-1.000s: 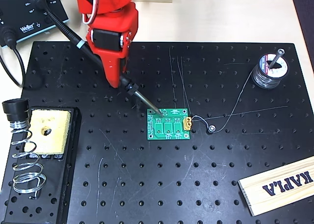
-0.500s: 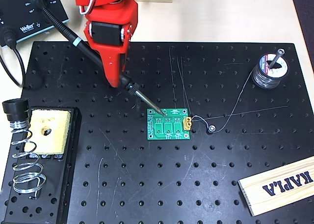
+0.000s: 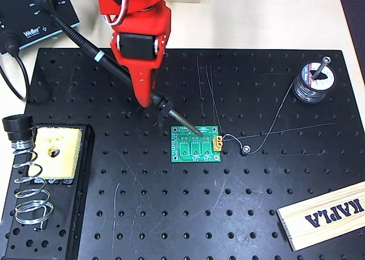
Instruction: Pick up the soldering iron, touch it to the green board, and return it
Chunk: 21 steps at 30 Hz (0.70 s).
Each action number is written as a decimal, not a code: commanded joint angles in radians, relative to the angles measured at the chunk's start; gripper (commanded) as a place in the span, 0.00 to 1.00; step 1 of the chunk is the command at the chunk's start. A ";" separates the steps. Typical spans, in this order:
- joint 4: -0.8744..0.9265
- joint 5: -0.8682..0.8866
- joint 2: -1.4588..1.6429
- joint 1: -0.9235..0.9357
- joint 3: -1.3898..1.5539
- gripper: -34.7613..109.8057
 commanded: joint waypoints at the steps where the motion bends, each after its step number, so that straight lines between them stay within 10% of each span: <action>1: 0.003 0.011 -0.006 -0.017 -0.061 0.24; 21: -0.028 0.018 -0.204 -0.026 -0.196 0.24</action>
